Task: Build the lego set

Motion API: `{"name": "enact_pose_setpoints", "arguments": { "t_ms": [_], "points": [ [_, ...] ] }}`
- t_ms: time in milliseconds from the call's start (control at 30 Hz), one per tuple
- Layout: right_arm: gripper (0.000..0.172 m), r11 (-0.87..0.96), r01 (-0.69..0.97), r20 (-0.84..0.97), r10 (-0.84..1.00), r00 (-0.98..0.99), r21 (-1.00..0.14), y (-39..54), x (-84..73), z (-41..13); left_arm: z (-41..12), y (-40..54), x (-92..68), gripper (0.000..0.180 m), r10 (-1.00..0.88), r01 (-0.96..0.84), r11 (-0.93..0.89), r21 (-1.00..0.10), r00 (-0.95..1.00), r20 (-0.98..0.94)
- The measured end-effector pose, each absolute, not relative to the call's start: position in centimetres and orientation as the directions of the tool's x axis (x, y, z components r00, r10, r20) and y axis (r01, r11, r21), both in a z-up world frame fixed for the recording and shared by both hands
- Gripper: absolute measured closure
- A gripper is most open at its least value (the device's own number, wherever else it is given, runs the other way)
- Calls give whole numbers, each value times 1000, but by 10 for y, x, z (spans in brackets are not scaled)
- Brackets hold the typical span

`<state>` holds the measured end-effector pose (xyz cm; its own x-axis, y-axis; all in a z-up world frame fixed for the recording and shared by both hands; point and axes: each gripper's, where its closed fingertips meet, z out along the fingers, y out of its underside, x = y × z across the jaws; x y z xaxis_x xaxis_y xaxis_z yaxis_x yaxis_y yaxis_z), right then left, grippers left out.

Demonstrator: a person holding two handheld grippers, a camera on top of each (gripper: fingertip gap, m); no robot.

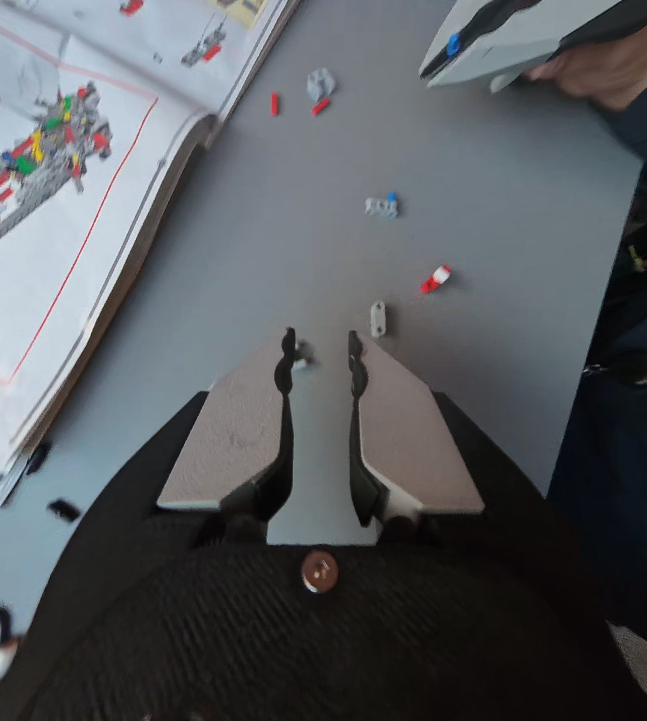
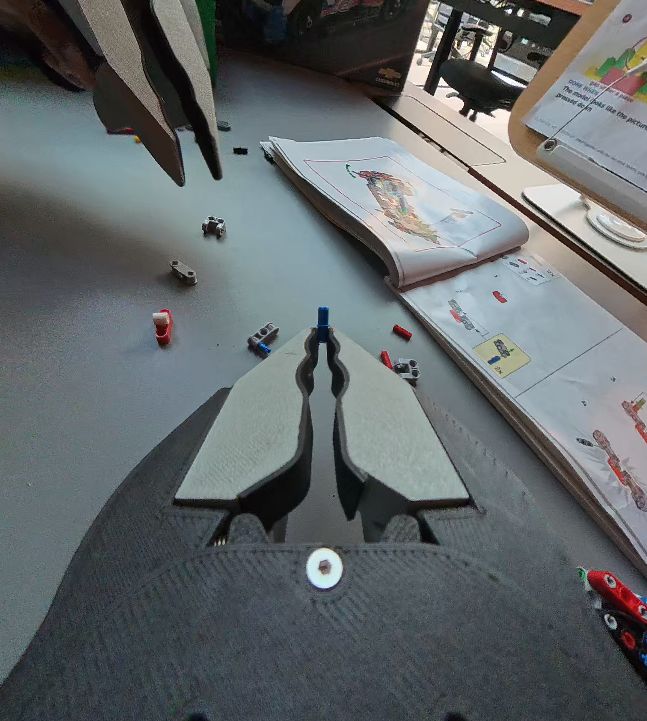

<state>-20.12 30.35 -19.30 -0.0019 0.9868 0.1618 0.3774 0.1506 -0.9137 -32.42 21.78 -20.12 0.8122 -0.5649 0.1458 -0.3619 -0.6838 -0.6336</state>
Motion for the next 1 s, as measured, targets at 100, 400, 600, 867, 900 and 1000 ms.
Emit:
{"name": "enact_pose_setpoints", "arguments": {
  "t_ms": [100,400,600,867,900,1000],
  "points": [
    [171,186,363,177,983,-58,-913,281,-209,-185,-211,195,-326,158,-548,-343,-689,-638,823,149],
    [171,344,434,257,934,-248,-833,189,-245,-195,-211,169,-261,163,-666,-415,-528,-741,743,58],
    [171,354,447,299,935,-192,-821,202,-230,-204,-231,172,-285,157,-598,-403,-576,-711,801,31],
    [171,296,448,211,950,-230,-844,194,-224,-212,-247,209,-270,156,-648,-483,-565,-669,761,-3],
    [172,276,454,192,956,-223,-847,196,-223,-213,-247,210,-268,163,-659,-487,-571,-661,752,14],
    [172,253,431,179,962,-206,-866,203,-219,-207,-247,204,-267,175,-686,-500,-576,-646,726,49]
  ]
}}
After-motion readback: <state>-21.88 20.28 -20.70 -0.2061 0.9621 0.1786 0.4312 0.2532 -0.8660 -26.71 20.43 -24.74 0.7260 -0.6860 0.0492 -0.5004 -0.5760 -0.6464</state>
